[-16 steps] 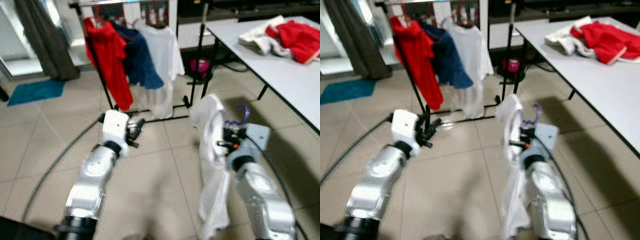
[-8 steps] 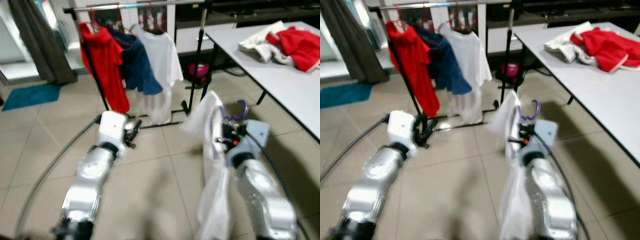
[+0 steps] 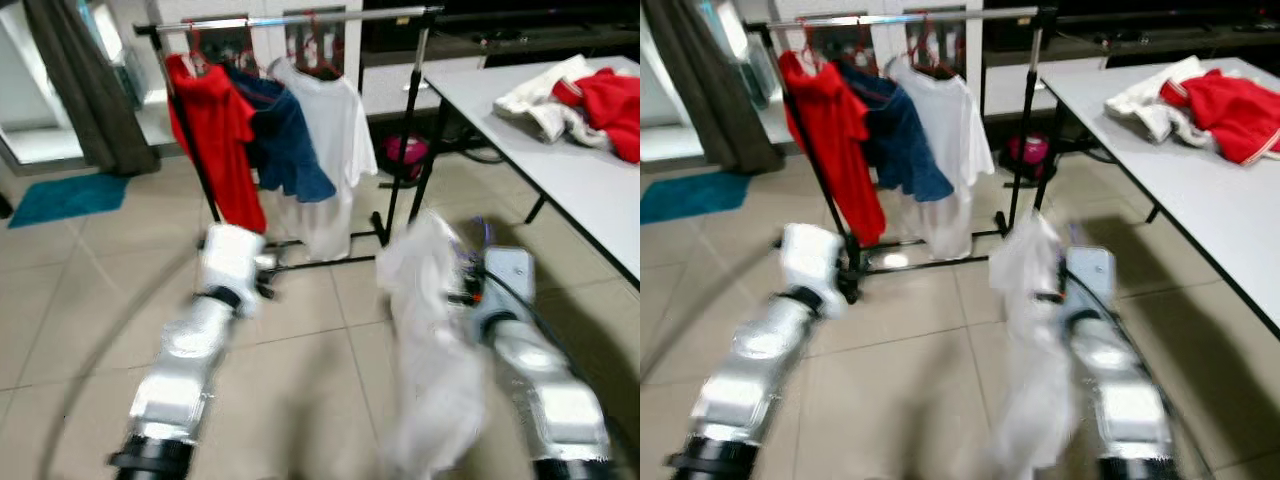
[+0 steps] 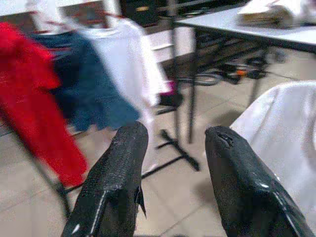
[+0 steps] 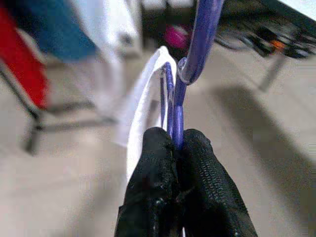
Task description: Hang hanger
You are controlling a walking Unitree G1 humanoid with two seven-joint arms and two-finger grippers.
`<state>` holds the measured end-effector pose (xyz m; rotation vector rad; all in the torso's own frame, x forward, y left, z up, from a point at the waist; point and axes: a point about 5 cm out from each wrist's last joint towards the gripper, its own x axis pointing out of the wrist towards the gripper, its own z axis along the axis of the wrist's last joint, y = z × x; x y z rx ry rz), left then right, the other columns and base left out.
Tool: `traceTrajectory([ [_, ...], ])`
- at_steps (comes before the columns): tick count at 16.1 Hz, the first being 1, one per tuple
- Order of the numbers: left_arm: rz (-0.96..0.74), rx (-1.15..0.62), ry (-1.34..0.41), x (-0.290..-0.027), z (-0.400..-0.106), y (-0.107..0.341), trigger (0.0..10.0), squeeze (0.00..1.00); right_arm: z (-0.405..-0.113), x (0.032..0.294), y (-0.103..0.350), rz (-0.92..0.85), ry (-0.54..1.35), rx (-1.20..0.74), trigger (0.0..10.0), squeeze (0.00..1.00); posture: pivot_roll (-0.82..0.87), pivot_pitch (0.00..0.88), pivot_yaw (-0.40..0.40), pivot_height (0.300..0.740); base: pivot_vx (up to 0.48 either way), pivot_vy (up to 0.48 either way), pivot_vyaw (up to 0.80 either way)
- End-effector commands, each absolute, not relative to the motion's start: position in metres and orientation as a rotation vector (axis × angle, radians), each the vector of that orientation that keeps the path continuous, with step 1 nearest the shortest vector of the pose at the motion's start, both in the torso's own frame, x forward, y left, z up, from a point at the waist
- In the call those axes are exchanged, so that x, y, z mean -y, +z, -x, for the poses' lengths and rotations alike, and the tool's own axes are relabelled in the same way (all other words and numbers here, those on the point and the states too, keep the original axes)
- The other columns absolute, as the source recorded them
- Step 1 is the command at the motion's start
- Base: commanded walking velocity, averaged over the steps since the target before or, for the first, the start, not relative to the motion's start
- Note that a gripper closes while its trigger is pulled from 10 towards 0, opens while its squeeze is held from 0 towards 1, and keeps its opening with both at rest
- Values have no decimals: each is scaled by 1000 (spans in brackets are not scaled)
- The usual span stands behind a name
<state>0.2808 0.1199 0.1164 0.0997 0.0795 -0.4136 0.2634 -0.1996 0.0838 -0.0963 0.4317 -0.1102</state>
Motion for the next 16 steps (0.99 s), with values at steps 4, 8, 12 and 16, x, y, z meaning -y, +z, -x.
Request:
traceTrajectory([
  [4, -135, -90, -388, -133, -282, 119, 10000, 0, -276, 188, 95, 23, -59, -375, 10000, 0, 88, 17, 19, 740, 345, 0, 0],
  [8, -111, -83, -365, -134, -286, 123, 10000, 0, -276, 174, 98, -60, 11, -335, 10000, 0, 90, 17, 14, 740, 377, 0, 0],
  [12, -114, -85, -374, -132, -288, 123, 10000, 0, -275, 177, 96, -64, -4, -337, 10000, 0, 85, 20, 21, 740, 386, 0, 0],
  [16, -115, -89, -380, -131, -287, 123, 10000, 0, -275, 182, 96, -57, -11, -338, 10000, 0, 83, 22, 23, 740, 387, 0, -728],
])
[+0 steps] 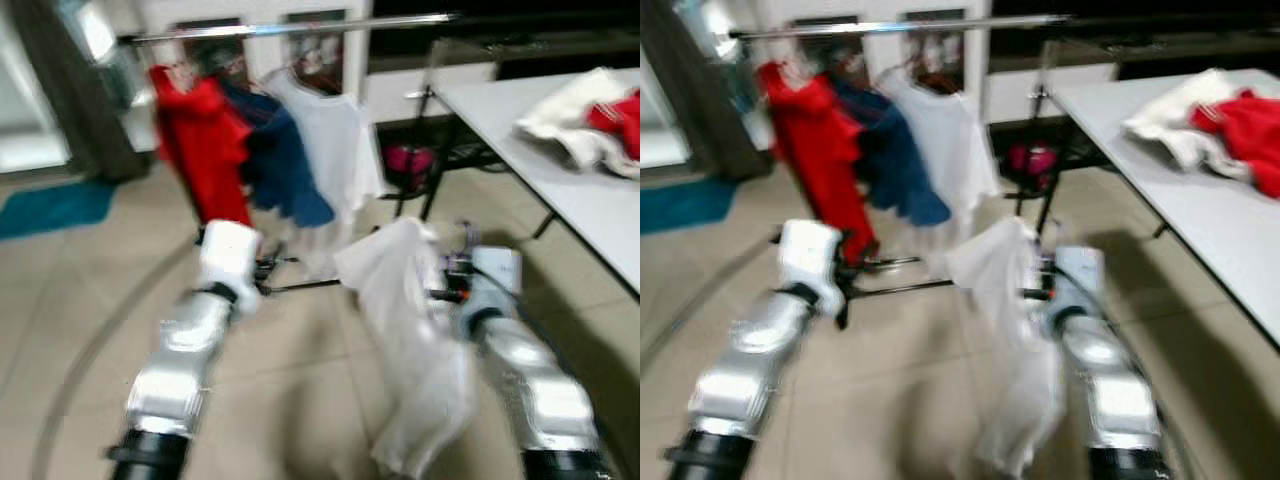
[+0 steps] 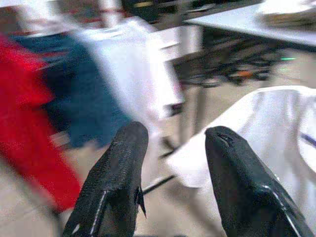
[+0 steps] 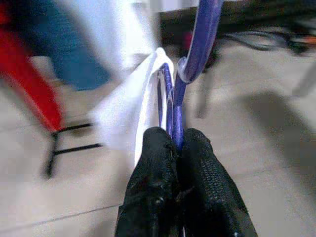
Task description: Hang hanger
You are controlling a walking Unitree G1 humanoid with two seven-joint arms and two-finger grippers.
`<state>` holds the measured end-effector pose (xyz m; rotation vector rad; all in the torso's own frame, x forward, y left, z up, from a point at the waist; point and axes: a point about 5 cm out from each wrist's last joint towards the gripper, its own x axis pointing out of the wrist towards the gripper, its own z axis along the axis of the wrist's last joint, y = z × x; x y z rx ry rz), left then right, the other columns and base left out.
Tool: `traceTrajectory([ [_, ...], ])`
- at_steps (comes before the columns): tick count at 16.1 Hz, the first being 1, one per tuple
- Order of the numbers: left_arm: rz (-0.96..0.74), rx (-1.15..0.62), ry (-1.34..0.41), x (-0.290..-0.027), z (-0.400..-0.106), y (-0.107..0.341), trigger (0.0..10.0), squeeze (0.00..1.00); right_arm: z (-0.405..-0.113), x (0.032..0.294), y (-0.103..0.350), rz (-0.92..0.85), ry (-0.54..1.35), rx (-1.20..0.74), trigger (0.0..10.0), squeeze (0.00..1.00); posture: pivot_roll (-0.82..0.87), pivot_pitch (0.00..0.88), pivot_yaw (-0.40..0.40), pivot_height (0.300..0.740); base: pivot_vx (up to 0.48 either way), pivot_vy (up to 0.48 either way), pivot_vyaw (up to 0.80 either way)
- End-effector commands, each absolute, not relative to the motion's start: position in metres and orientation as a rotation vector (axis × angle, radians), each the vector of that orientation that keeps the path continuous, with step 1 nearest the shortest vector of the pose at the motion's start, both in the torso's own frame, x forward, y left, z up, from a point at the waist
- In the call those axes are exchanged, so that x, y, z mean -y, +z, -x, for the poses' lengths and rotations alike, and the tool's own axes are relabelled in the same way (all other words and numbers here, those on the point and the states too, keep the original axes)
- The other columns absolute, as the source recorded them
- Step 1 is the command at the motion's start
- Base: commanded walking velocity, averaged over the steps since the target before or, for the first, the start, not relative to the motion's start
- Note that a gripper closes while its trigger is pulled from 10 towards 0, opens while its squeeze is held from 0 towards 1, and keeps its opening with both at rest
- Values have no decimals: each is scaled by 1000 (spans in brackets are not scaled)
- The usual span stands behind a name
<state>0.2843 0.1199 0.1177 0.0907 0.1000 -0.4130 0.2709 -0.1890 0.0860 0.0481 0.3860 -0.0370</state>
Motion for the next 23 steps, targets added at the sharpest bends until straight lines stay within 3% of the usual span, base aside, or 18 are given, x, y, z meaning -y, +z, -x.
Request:
traceTrajectory([
  [1, -116, -91, -383, -131, -287, 122, 10000, 0, -275, 184, 95, -52, -16, -339, 10000, 0, 83, 22, 23, 740, 390, 0, -800],
  [21, -112, -88, -392, -130, -287, 123, 10000, 0, -277, 192, 98, 1, -10, -334, 10000, 0, 84, 25, 21, 740, 386, 0, 0],
  [23, -111, -89, -392, -129, -286, 123, 10000, 0, -277, 191, 98, -5, -4, -334, 10000, 0, 83, 26, 20, 740, 392, 0, -800],
])
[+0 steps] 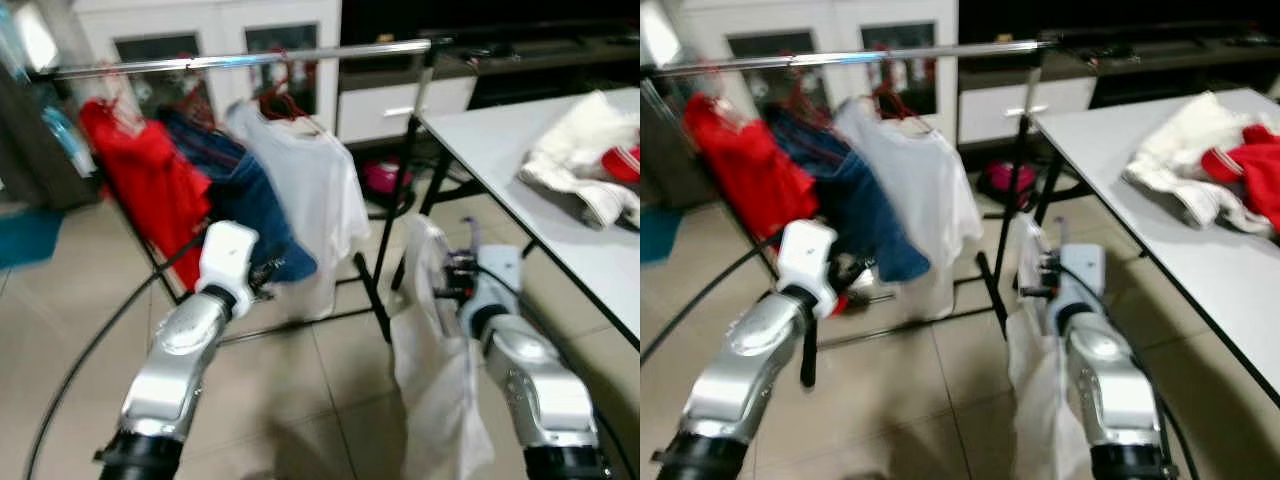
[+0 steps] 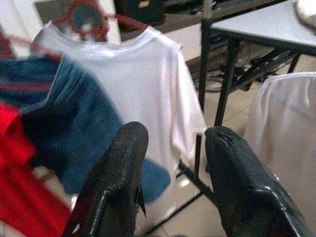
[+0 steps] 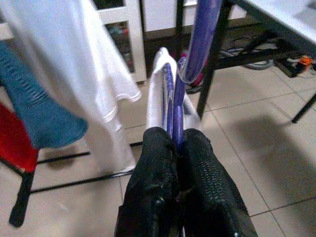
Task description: Hang hanger
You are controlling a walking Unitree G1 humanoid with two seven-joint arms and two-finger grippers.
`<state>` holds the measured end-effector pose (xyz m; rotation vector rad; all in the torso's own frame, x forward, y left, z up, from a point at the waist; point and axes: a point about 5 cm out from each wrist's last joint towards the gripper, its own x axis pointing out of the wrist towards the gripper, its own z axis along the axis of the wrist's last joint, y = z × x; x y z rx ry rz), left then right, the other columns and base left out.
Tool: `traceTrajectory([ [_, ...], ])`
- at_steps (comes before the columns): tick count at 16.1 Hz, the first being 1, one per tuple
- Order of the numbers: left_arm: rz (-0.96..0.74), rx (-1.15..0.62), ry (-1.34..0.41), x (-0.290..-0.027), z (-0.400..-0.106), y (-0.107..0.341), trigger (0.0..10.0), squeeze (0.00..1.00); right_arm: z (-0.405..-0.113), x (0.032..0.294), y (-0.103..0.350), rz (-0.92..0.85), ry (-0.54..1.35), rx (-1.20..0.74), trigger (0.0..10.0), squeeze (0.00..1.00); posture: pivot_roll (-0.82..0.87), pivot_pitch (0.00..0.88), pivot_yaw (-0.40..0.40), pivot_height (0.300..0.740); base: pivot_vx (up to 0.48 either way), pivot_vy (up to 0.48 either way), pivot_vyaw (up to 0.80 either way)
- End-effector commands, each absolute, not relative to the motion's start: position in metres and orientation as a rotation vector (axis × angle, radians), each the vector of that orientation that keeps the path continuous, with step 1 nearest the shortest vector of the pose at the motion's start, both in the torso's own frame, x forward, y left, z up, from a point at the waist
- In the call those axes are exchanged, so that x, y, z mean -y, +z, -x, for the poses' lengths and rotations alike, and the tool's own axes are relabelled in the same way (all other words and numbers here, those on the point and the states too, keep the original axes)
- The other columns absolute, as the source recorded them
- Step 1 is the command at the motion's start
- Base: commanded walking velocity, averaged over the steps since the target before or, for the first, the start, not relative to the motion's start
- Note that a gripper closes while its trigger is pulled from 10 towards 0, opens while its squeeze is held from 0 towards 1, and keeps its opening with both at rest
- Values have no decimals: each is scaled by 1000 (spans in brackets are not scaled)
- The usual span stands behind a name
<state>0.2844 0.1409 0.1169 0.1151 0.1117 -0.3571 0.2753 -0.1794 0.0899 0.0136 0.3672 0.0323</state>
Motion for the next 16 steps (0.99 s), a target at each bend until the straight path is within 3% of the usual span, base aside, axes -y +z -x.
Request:
traceTrajectory([
  [1, -110, -89, -393, -129, -286, 123, 10000, 0, -277, 192, 98, -1, -2, -334, 10000, 0, 82, 26, 20, 740, 390, 0, -800],
  [16, -108, -86, -405, -128, -286, 122, 10000, 0, -276, 192, 101, 10, 1, -294, 10000, 0, 80, 4, 25, 740, 390, 0, -53],
])
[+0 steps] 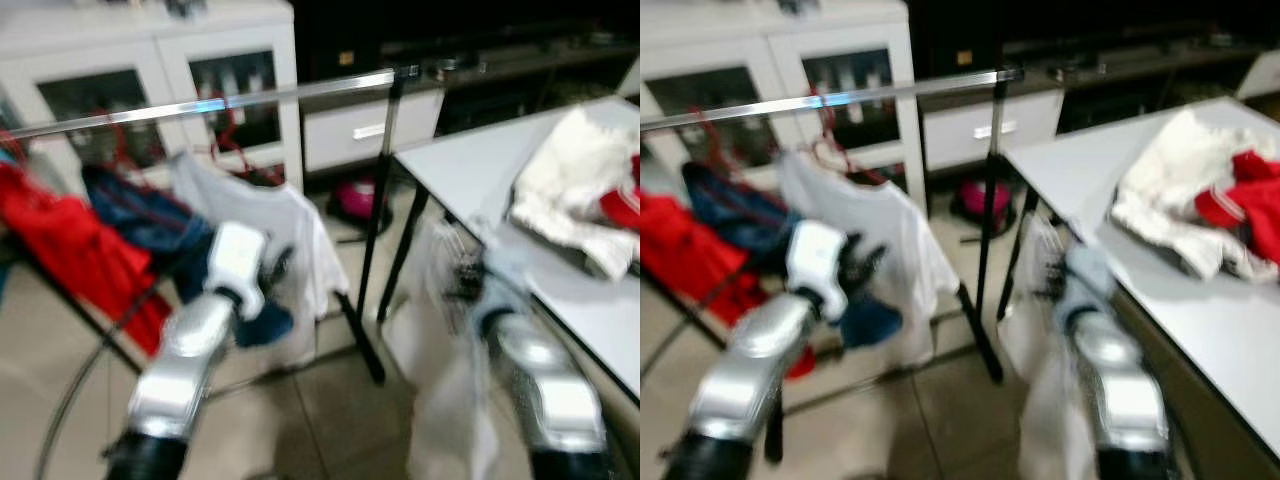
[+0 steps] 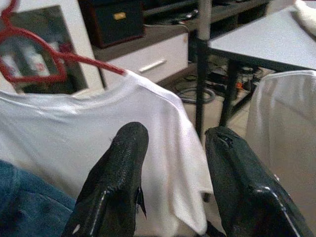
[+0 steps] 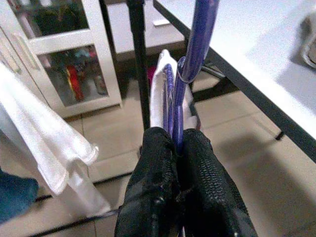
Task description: Hang hanger
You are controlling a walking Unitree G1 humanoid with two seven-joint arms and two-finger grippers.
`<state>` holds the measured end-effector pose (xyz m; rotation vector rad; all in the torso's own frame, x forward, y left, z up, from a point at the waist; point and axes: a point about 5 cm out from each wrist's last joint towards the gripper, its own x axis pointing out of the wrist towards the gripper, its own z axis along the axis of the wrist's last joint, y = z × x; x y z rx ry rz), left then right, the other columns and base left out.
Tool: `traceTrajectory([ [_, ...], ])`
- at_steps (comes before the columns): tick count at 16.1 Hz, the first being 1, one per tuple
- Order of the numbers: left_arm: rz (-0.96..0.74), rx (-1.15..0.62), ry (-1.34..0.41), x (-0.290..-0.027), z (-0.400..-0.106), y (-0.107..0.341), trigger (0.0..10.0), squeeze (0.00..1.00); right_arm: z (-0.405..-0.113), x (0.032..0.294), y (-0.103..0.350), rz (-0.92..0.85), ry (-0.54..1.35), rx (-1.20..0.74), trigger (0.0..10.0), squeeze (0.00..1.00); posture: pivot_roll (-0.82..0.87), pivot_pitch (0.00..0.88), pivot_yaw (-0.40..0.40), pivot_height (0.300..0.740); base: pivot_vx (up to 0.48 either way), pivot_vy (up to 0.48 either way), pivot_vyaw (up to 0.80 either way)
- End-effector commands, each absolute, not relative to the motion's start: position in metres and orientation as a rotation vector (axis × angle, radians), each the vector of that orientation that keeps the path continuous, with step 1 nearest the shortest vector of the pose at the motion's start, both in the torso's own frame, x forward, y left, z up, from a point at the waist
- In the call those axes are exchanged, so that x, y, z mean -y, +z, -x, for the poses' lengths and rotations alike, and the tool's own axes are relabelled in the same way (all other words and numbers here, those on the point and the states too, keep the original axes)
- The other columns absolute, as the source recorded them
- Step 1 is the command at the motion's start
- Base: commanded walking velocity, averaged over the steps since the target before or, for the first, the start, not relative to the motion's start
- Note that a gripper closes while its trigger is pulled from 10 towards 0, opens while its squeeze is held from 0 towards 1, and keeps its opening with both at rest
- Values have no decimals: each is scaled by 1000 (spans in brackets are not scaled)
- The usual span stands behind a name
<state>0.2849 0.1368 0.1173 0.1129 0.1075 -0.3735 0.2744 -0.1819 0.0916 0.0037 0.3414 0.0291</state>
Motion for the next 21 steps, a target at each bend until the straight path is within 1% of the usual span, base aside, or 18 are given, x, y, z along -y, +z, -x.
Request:
traceTrajectory([
  [1, -108, -86, -405, -128, -286, 122, 10000, 0, -277, 192, 102, 0, 3, -287, 10000, 0, 81, 3, 24, 740, 394, 0, 0],
  [5, -108, -85, -404, -128, -286, 122, 10000, 0, -279, 193, 105, 13, 11, -273, 10000, 0, 82, 5, 23, 740, 389, 0, 0],
  [8, -109, -86, -403, -129, -286, 123, 10000, 0, -280, 190, 105, 63, 57, -275, 10000, 0, 84, 8, 22, 740, 389, 0, 0],
  [12, -110, -85, -402, -129, -285, 123, 10000, 0, -281, 189, 107, 79, 60, -258, 10000, 0, 85, 11, 23, 740, 390, 0, 800],
  [16, -106, -84, -400, -129, -285, 124, 10000, 0, -280, 188, 108, 59, 74, -247, 10000, 0, 83, 14, 24, 740, 390, 0, 0],
  [17, -64, -86, -388, -128, -285, 124, 10000, 0, -280, 188, 108, 59, 77, -247, 10000, 0, 83, 17, 22, 740, 0, 0, 0],
  [19, -42, -91, -384, -127, -284, 125, 10000, 0, -281, 189, 107, 76, 82, -249, 10000, 0, 86, 18, 19, 740, 0, 0, 0],
  [21, -67, -85, -395, -127, -283, 125, 10000, 0, -282, 187, 108, 81, 94, -250, 10000, 0, 88, 20, 16, 740, 0, 0, 0],
])
